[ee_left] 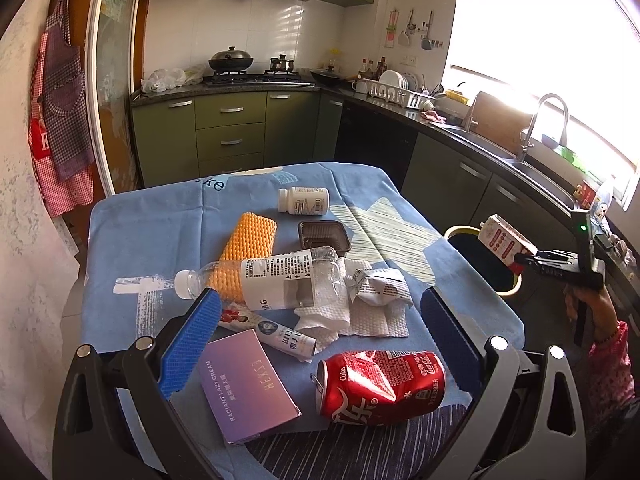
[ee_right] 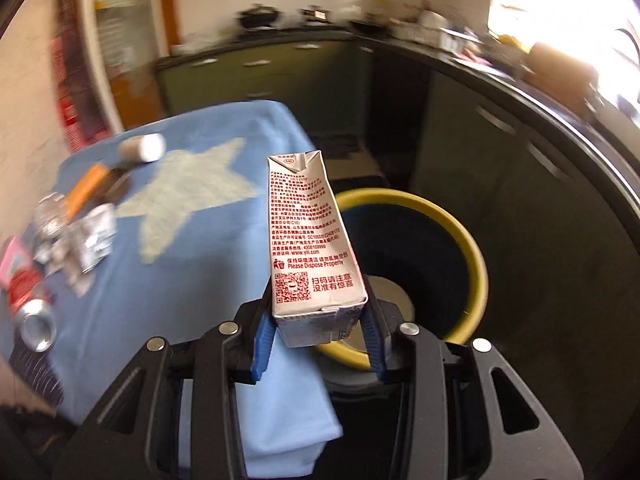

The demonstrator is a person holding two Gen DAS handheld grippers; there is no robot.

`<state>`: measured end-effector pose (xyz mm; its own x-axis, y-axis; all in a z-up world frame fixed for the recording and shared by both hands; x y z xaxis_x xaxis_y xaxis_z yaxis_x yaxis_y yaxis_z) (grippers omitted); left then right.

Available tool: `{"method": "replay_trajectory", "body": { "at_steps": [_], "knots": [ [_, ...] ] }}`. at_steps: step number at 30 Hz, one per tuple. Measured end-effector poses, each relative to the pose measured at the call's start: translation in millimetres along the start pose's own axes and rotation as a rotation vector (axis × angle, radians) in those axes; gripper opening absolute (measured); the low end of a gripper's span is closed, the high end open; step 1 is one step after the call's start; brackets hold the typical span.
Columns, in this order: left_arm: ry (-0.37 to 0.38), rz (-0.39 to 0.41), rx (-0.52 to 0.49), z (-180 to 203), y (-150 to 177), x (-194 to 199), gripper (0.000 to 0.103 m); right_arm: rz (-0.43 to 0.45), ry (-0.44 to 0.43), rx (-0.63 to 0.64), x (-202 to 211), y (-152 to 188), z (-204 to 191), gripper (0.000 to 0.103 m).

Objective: Collect trash
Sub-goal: 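Carry the milk carton over the bin and open the right gripper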

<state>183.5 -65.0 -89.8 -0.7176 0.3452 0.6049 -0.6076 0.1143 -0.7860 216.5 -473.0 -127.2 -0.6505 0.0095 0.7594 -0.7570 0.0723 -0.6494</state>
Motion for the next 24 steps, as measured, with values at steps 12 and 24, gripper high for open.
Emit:
{"method": "replay_trajectory", "body": {
  "at_steps": [12,24],
  "knots": [
    [0.008,-0.040,-0.011,6.3,3.9,-16.6,0.098,-0.126,0.160,-0.141,-78.8,0.1,67.5,0.042],
    [0.017,-0.107,-0.043,8.4,15.5,-34.2,0.098,-0.051,0.097,-0.135,-47.1,9.5,34.6,0.050]
  ]
}}
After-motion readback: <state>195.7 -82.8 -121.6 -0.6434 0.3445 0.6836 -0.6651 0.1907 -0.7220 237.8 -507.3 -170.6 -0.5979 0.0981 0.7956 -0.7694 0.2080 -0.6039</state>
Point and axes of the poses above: each gripper's, at about its wrist camera, not at the fingertips, and x roughly against the way its jaws point, z to its right, y to its underside, the point moved 9 cm from there along -x, roughly the way its jaws point
